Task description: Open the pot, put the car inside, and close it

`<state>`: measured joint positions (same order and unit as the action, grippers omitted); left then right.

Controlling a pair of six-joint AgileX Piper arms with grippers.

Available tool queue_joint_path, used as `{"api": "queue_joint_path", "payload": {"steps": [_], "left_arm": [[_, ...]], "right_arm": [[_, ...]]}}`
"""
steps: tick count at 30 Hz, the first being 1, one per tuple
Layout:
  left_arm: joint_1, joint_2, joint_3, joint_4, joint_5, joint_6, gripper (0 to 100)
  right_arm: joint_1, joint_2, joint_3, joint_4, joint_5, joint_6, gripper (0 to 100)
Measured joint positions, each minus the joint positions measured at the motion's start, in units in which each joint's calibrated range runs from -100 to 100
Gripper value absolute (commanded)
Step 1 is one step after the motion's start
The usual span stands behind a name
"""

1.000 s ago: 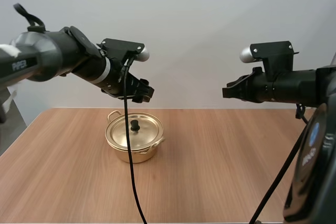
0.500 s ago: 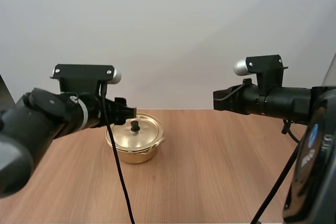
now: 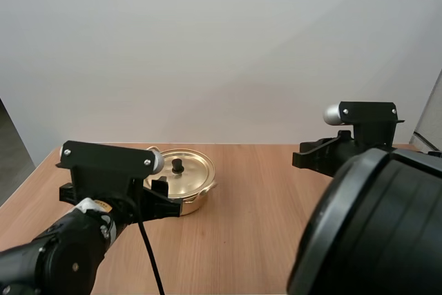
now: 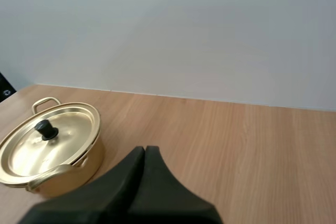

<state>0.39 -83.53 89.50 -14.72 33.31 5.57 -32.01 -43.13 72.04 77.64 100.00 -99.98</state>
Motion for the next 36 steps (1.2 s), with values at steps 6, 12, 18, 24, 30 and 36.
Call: {"api": "queue_joint_path", "payload": {"steps": [6,12,18,24,30,36], "left_arm": [[-0.45,-11.4,8.0,10.3,4.8,-9.3,100],[-0.36,-15.9,10.2,20.7,6.5,-18.0,100],[-0.36,-15.7,10.5,30.6,5.0,-27.0,94],[-0.36,-15.7,10.5,40.7,5.5,-34.9,10],[-0.36,-15.7,10.5,44.5,2.8,-35.0,0],[-0.36,-15.7,10.5,37.0,2.2,-26.7,0]], "right_arm": [[-3.1,-1.0,0.0,-3.0,0.0,0.0,0],[-3.1,-1.0,0.0,-3.2,0.0,0.0,0],[-3.1,-1.0,0.0,-2.5,0.0,0.9,0],[-3.1,-0.8,0.2,-3.0,0.0,2.7,0],[1.6,-5.6,3.4,-3.0,-4.5,5.2,0],[8.5,-15.6,11.3,4.5,-20.4,11.9,0]]}}
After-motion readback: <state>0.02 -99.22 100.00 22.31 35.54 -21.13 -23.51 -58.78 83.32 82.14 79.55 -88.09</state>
